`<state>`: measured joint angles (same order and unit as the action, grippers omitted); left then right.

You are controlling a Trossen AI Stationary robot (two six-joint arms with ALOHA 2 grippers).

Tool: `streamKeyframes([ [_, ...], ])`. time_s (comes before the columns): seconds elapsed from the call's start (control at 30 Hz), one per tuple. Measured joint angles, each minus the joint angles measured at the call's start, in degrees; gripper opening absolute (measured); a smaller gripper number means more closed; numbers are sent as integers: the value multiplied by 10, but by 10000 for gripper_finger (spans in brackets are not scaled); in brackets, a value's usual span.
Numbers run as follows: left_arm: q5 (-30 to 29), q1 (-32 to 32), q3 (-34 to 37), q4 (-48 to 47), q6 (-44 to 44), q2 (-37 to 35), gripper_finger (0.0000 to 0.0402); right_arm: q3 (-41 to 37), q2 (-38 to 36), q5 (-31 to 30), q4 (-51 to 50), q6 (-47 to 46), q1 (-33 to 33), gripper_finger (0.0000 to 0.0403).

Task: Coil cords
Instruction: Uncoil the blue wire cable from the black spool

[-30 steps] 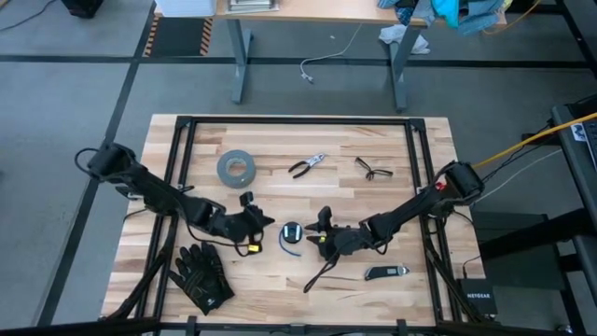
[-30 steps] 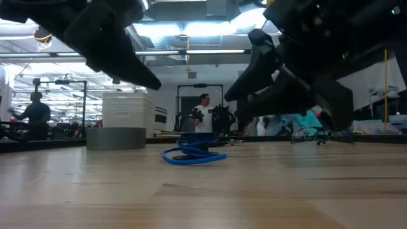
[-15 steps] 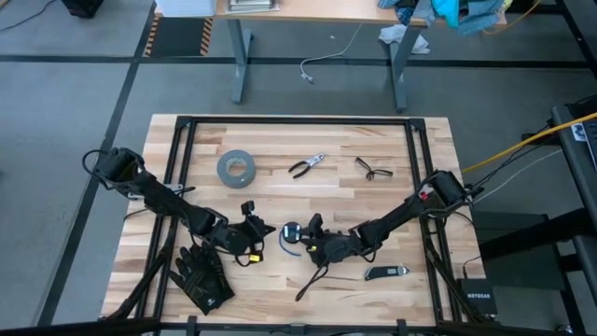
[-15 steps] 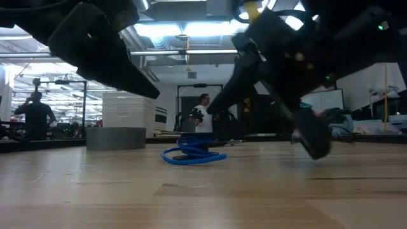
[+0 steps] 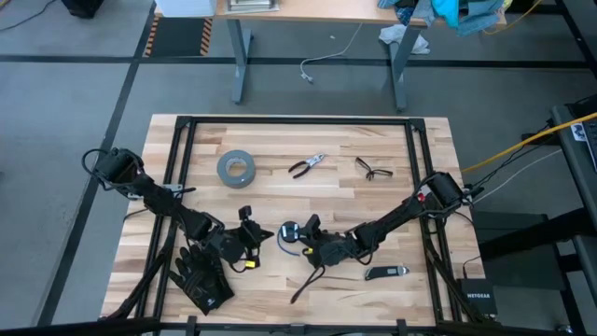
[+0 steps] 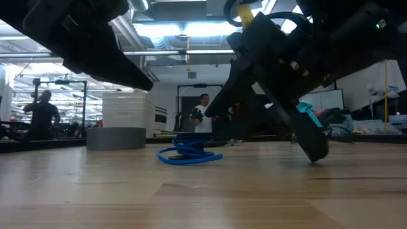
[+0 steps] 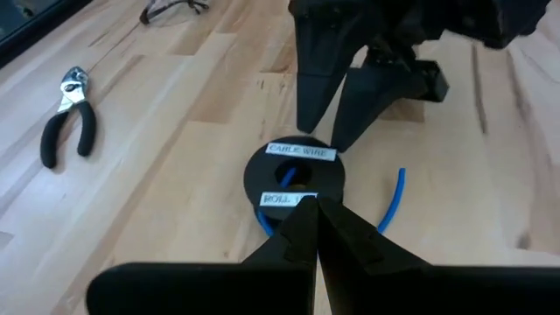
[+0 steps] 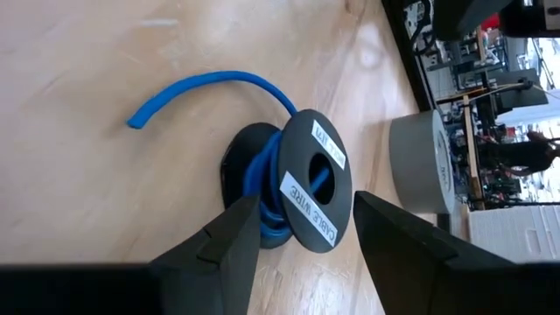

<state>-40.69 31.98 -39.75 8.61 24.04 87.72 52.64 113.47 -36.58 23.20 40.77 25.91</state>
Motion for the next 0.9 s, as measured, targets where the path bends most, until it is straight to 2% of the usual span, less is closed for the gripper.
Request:
streamKeyframes([
  [0.37,0,0,0,12,11,0,1,0,2,-10,0,1,0,187],
  [0.7,0,0,0,11,15,0,1,0,2,-2,-7,-3,-4,150],
  [0.9,0,0,0,20,8,0,1,0,2,-5,-8,26,-5,145],
])
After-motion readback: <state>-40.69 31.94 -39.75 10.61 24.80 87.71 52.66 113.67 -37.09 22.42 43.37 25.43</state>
